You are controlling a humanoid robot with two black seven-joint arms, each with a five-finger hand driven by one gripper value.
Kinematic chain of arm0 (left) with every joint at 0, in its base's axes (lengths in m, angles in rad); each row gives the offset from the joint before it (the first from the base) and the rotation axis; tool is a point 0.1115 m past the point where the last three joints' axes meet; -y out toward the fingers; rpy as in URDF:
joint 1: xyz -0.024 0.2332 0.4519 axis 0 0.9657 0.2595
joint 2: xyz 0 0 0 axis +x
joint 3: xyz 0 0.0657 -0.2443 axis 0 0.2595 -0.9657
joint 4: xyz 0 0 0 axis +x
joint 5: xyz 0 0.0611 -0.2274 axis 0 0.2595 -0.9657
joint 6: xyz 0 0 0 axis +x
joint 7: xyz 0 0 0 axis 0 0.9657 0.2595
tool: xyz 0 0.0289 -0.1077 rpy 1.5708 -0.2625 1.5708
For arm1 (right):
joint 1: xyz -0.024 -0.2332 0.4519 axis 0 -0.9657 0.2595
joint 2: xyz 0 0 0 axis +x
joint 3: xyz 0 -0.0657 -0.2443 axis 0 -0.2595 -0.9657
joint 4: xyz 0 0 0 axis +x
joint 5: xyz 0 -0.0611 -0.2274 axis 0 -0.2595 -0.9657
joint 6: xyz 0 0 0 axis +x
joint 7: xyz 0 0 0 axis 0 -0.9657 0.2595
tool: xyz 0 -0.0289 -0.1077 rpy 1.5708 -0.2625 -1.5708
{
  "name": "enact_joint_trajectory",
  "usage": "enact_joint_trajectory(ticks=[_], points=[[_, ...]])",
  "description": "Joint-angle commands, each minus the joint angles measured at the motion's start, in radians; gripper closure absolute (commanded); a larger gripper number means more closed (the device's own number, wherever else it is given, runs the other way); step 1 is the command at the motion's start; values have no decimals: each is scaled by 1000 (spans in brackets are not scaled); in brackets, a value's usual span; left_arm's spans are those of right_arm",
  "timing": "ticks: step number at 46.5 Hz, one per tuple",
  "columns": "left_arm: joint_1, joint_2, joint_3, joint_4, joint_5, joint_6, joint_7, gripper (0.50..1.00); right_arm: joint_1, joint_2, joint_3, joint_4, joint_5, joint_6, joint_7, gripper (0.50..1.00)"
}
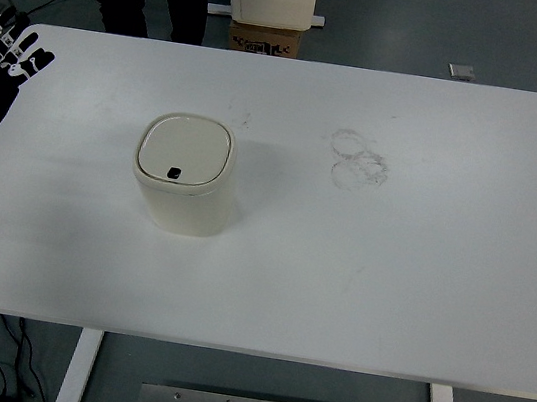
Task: Open trash can
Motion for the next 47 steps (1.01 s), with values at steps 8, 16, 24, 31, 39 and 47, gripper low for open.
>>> enact_joint_trajectory(ticks=[8,16,24,31,39,47], points=[[-15,8,5,-1,1,2,5,500,0,0,0,0,0,0,0,509],[-38,35,14,-2,2,2,6,500,0,0,0,0,0,0,0,509],[-90,60,48,-5,4,2,60,500,0,0,0,0,0,0,0,509],[-168,82,123,-8,4,1,152,500,0,0,0,0,0,0,0,509],[-292,109,284,-13,5,-4,187,500,0,0,0,0,0,0,0,509],[-432,135,490,-56,5,-7,189,500,0,0,0,0,0,0,0,509]])
